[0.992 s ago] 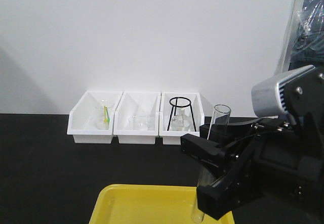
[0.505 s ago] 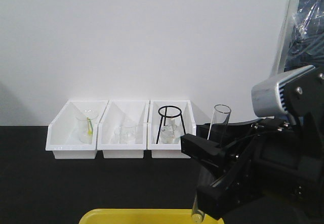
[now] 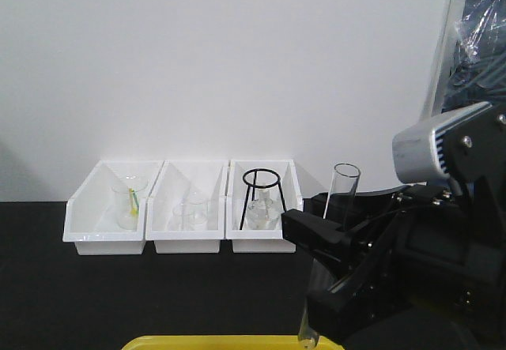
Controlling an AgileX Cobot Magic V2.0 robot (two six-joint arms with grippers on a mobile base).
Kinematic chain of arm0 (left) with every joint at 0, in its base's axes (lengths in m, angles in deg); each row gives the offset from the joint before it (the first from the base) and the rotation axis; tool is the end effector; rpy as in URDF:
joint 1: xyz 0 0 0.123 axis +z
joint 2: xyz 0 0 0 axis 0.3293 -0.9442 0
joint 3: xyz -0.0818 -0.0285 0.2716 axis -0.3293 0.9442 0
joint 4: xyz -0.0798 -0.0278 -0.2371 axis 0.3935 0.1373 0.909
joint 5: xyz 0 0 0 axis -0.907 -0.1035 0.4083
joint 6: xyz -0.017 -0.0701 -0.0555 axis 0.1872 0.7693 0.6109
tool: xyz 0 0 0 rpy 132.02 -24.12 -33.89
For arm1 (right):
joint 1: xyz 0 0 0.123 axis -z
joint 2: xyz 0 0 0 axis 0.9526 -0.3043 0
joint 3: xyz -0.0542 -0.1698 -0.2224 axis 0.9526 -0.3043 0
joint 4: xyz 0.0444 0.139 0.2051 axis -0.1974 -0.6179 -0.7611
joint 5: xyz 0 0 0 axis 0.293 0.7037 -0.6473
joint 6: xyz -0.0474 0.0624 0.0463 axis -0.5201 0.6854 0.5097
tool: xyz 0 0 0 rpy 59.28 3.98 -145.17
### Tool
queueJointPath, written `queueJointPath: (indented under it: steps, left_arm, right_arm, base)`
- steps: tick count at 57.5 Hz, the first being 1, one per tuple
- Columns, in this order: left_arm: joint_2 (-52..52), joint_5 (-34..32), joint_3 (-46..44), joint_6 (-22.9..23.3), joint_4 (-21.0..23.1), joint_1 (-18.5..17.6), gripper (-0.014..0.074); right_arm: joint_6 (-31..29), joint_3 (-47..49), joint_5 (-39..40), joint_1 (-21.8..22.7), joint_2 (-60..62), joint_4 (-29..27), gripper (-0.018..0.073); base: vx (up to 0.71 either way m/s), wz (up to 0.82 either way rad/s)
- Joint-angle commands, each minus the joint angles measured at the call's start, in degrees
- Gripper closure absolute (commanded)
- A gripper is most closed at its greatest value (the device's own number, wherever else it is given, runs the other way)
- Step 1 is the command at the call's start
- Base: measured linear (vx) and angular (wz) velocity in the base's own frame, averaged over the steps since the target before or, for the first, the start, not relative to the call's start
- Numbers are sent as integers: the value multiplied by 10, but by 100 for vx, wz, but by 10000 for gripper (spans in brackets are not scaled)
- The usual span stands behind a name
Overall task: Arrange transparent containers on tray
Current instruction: 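Lower both held tubes down over the yellow tray, then open both grippers to release the tubes into the yellow tray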
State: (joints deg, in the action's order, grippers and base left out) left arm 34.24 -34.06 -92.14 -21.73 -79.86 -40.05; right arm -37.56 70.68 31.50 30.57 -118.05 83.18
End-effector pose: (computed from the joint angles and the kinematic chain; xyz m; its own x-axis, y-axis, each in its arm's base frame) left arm 0.1006 -0.0378 0.3762 0.0212 -0.0960 -0.9952 0.3550 0.9312 -0.0823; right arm 0.1684 0.1515 0.3987 -0.1683 -0.1025 -0.9804 -0.6689 0.7424 0.0372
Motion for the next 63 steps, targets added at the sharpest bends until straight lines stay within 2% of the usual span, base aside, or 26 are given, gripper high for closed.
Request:
queueJointPath:
  steps: [1, 26, 35, 41, 50, 57, 63]
  left_arm:
    - [-3, -48, -19, 0, 4, -2, 493]
    - [-3, -46, -19, 3, 5, -2, 493]
    - [-22, -15, -19, 3, 6, -3, 489]
    - [-67, -4, -19, 16, 44, -3, 487]
    - [-165, 2, -36, 15, 128, -3, 482]
    - [-255, 9, -57, 15, 156, -3, 482]
    - [-325, 19, -76, 15, 183, -3, 482]
  right_arm:
    - [-5, 20, 50, -1, 10, 5, 450]
    - [2, 20, 45, -1, 10, -4, 450]
    - [76, 20, 28, 0, -11, -23, 450]
    - [108, 20, 1, 11, -43, -23, 450]
    - [168, 20, -36, 68, -95, -27, 450]
    - [173, 20, -55, 104, -139, -31, 450]
    - [171, 20, -63, 108, -184, -53, 449]
  base:
    - [0, 0]
    - [0, 0]
    - [0, 0]
    - [0, 0]
    - [0, 0]
    - [0, 0]
    - [0, 0]
